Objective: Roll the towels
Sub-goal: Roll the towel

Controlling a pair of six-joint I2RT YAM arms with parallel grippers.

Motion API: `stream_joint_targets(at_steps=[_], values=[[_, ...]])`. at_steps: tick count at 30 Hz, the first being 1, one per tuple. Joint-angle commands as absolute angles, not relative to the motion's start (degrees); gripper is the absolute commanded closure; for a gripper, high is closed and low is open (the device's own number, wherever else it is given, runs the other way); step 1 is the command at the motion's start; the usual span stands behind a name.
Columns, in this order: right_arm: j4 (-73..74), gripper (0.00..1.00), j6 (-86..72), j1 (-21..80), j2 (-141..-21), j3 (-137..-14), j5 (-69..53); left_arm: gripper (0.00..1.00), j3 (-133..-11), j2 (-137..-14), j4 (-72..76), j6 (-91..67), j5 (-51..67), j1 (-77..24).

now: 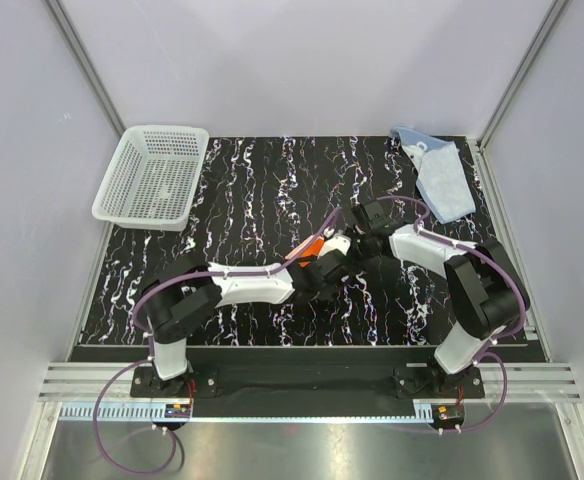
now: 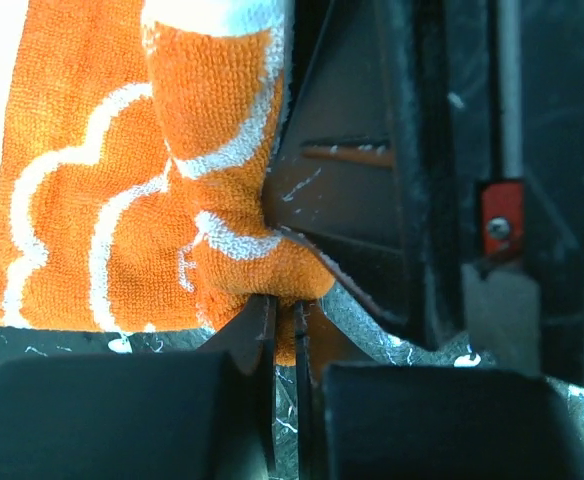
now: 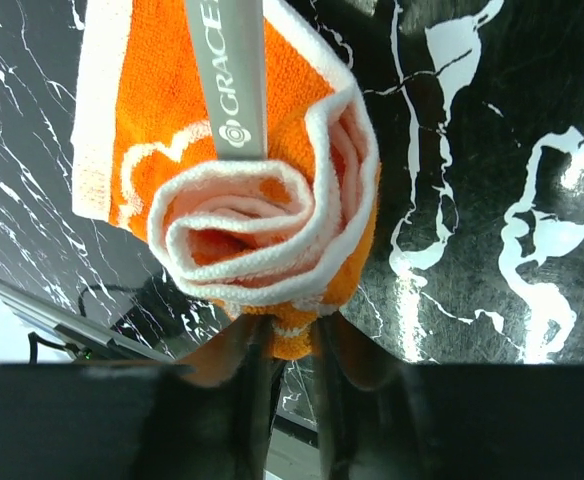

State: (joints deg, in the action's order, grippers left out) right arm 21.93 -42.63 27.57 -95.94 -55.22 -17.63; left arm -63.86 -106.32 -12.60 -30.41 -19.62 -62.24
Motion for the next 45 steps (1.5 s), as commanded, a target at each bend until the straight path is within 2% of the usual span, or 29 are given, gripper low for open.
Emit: stream_joint_targets(at_steps=[1, 3, 4, 7, 13, 17, 22, 32, 38, 45], values=[[26.7, 0.7, -40.7, 28.4, -97.6, -56.9, -23.2, 1.0, -60.7, -112.5, -14.9, -30.7, -12.8, -60.4], [27.4, 0.62, -40.2, 28.2, -98.0, -57.8, -22.4, 1.0, -60.7, -111.3, -15.4, -30.2, -10.6, -60.0], [27.7, 0.48, -39.8, 28.0, -98.1, -58.3, -22.2, 1.0, -60.8, -110.8, -15.7, -30.2, -9.9, -59.9], [30.5, 0.37, -38.2, 26.8, -98.4, -61.0, -20.6, 1.0, -59.7, -108.1, -15.7, -31.4, -4.5, -58.3], [36.6, 0.29, -36.2, 22.0, -94.0, -65.3, -15.0, 1.0, -57.7, -102.6, -13.0, -34.9, 8.3, -54.9], [36.6, 0.24, -37.0, 17.7, -86.4, -65.1, -13.1, 1.0, -57.9, -100.6, -10.6, -37.2, 15.9, -53.0], [33.3, 0.23, -37.8, 17.5, -80.2, -62.1, -16.4, 1.0, -57.1, -99.2, -4.7, -41.9, 25.1, -49.8], [18.0, 0.25, -43.7, 17.5, -69.4, -44.1, -26.2, 1.0, -50.8, -101.3, 13.7, -53.5, 41.4, -41.4], [8.4, 0.26, -47.5, 17.6, -69.9, -35.3, -29.6, 1.0, -48.9, -105.2, 22.2, -59.1, 48.6, -37.5], [1.2, 0.28, -49.3, 19.6, -75.1, -33.3, -30.0, 1.0, -49.0, -111.7, 26.3, -61.7, 53.3, -33.8]])
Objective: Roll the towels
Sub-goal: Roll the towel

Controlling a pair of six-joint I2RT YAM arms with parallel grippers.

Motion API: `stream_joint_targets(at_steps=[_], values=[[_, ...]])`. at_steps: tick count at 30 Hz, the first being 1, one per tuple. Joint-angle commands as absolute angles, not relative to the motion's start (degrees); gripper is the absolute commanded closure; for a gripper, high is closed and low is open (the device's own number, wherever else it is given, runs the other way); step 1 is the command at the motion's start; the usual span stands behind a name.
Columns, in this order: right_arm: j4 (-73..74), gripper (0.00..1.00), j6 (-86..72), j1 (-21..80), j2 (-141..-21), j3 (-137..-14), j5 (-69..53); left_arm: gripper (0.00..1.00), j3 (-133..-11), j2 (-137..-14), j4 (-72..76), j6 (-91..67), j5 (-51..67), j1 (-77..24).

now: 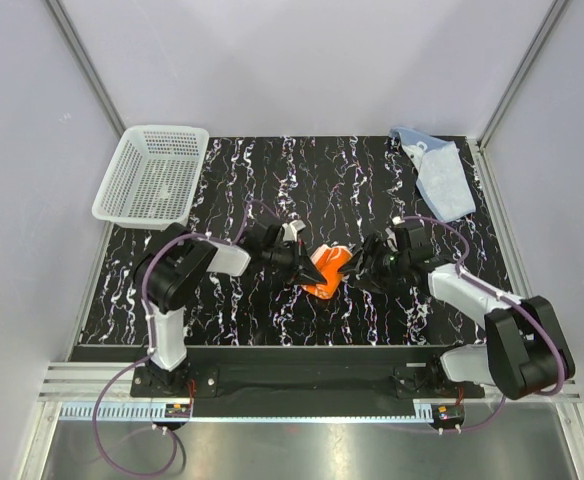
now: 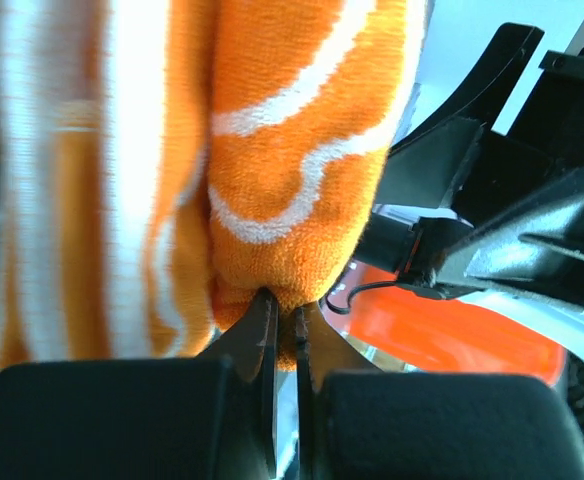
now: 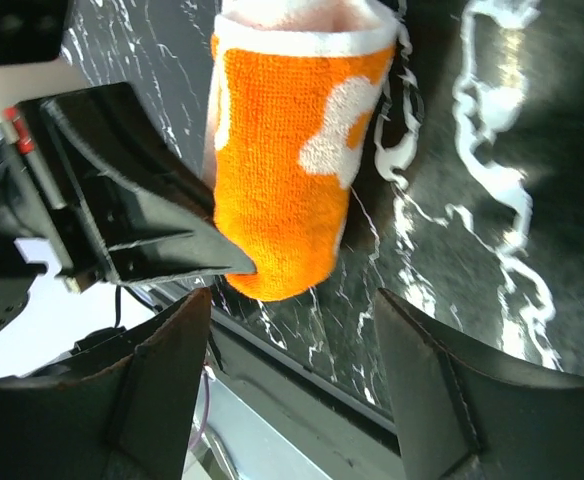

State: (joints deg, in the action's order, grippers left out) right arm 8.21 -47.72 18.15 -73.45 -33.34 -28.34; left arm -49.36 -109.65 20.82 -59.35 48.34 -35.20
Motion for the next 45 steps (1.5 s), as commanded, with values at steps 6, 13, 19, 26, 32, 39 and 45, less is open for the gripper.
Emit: stream_joint_targets(at_steps=[6, 13, 19, 26, 32, 39, 45], values=[[-1.4, 0.29, -49.7, 21.0, -79.7, -34.1, -28.7, 1.0, -50.4, -116.6, 25.2, -60.6, 54.9, -32.1], [-2.3, 0.31, -49.2, 22.9, -85.6, -35.7, -25.7, 0.98, -50.7, -119.4, 24.6, -60.4, 55.3, -30.9], [-6.4, 0.36, -49.2, 24.6, -91.7, -36.7, -25.7, 0.96, -52.6, -120.3, 18.6, -57.2, 54.6, -30.7], [-9.0, 0.58, -50.0, 25.8, -94.9, -37.1, -25.0, 0.94, -53.2, -120.9, 16.0, -55.1, 54.2, -30.7], [-6.7, 0.79, -49.6, 26.3, -94.4, -37.7, -24.6, 0.71, -54.7, -115.9, 4.5, -48.1, 47.4, -30.8], [-0.4, 0.82, -48.3, 26.9, -92.6, -39.5, -23.0, 0.53, -56.9, -106.5, -9.3, -42.5, 34.5, -31.5], [5.9, 0.82, -48.6, 28.1, -92.5, -41.6, -21.4, 0.51, -61.1, -97.5, -19.7, -37.2, 15.0, -36.8]])
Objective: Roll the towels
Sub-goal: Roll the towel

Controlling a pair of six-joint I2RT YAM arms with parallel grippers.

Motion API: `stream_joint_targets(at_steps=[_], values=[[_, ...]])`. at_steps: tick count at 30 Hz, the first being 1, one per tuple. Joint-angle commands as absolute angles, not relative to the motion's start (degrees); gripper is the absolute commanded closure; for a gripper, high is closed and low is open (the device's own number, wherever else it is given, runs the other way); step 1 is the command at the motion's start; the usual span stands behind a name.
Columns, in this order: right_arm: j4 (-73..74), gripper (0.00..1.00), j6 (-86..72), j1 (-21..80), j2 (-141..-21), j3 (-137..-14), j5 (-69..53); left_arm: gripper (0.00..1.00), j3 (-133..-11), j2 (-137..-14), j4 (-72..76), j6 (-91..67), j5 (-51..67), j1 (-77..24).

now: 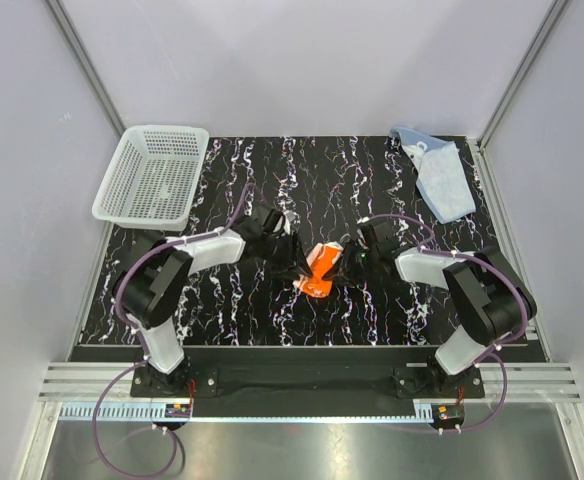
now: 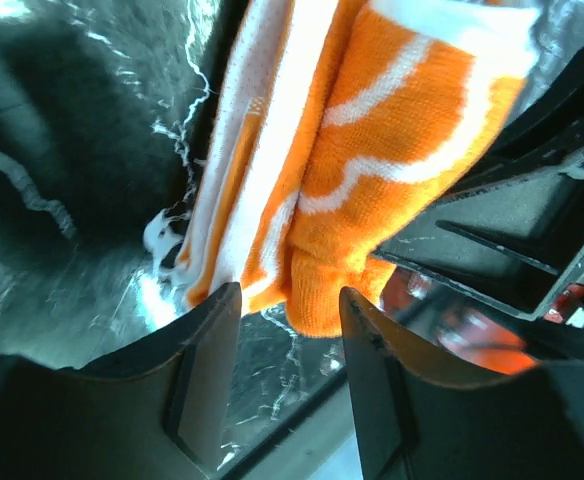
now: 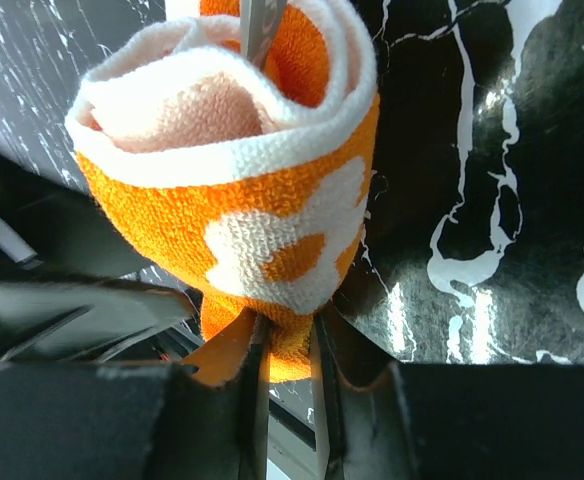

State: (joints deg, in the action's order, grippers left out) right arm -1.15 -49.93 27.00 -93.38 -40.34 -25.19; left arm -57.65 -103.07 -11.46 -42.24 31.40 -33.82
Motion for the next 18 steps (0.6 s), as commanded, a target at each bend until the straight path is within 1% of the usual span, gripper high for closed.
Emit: stream_joint_targets(at_steps=[1, 3, 5, 6, 9, 14, 18], values=[[6.3, 0.82, -48.7, 28.3, -92.5, -41.7, -21.3, 0.5, -61.3, -94.9, -20.4, -36.8, 11.8, -37.9], [8.1, 0.82, -48.9, 28.4, -92.5, -42.4, -20.9, 0.5, -61.1, -92.4, -21.2, -35.7, 3.0, -41.5], [9.0, 0.82, -48.7, 28.7, -92.5, -43.0, -20.7, 0.5, -60.5, -89.7, -20.9, -35.2, -1.8, -44.2], [10.2, 0.82, -48.7, 28.7, -92.4, -43.5, -20.6, 0.5, -60.3, -89.1, -20.7, -34.5, -5.9, -47.1], [11.8, 0.82, -48.5, 29.0, -92.5, -44.6, -20.5, 0.48, -59.6, -88.0, -19.3, -32.7, -12.1, -52.6], [12.6, 0.82, -48.2, 29.4, -93.2, -45.4, -21.2, 0.47, -59.7, -89.6, -15.8, -29.9, -19.4, -60.4], [12.9, 0.82, -48.0, 29.6, -93.8, -45.7, -21.3, 0.46, -59.9, -93.0, -13.4, -27.9, -23.1, -63.8]])
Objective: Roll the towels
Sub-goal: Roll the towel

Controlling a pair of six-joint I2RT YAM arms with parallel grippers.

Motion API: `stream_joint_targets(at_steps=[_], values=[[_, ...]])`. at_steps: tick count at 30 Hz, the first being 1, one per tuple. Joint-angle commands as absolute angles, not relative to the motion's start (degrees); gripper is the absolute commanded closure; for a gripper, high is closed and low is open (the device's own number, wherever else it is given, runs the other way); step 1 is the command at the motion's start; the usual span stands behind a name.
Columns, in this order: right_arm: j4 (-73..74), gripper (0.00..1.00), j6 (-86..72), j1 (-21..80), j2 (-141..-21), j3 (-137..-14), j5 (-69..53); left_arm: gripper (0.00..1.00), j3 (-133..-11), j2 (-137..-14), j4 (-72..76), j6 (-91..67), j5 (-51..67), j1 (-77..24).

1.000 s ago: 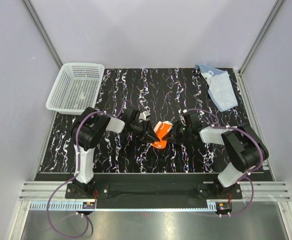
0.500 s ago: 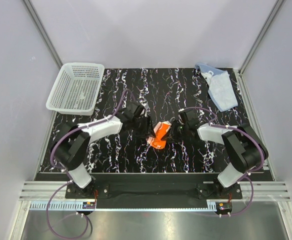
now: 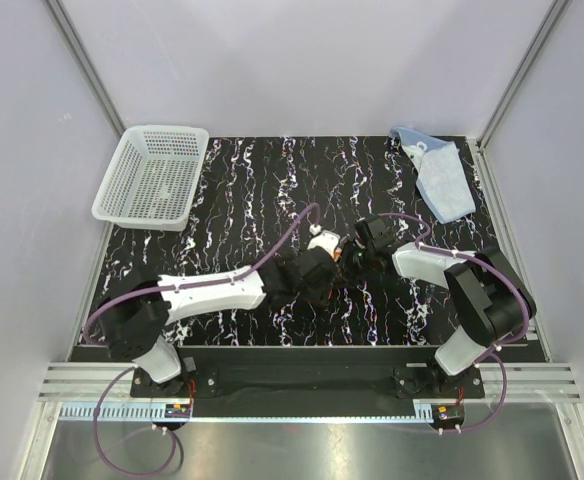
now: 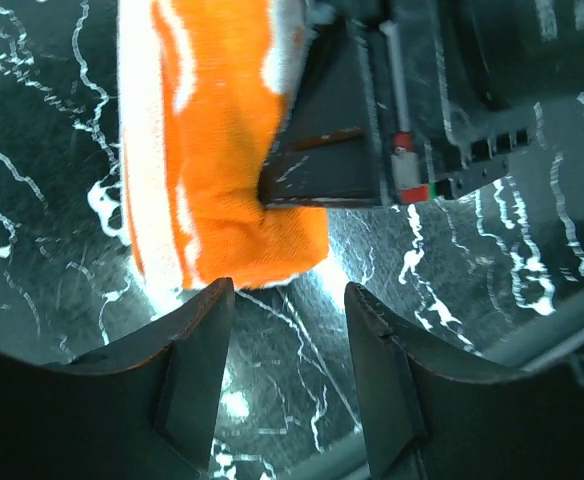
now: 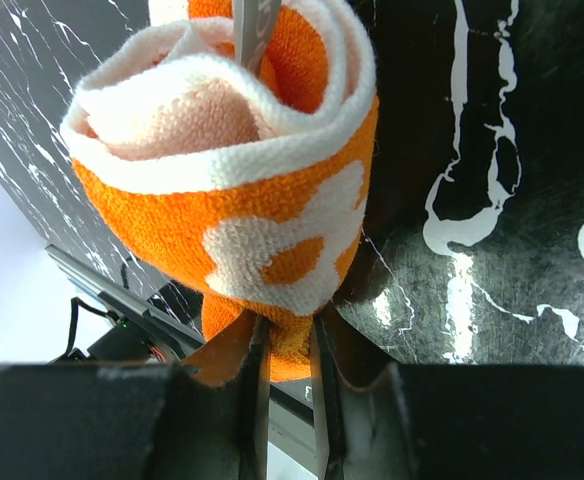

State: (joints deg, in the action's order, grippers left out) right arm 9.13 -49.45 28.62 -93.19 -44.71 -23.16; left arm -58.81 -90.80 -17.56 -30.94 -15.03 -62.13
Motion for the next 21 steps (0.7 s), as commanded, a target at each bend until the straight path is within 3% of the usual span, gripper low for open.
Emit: stream_joint_targets(at_steps=[1, 17, 20, 21], values=[[13.0, 0.82, -48.0, 29.8, -93.8, -45.7, -21.4, 0.46, -60.3, -94.6, -13.1, -27.6, -23.4, -64.2], [15.5, 0.82, -46.9, 30.3, -94.7, -47.3, -25.0, 0.46, -61.3, -105.2, -12.9, -29.1, -29.8, -66.4], [15.5, 0.81, -47.0, 30.4, -94.5, -47.2, -26.1, 0.53, -61.3, -106.4, -12.1, -28.7, -29.4, -66.4], [15.5, 0.81, -47.0, 30.4, -94.5, -47.2, -26.5, 0.63, -61.0, -106.7, -11.9, -28.7, -29.4, -66.4]])
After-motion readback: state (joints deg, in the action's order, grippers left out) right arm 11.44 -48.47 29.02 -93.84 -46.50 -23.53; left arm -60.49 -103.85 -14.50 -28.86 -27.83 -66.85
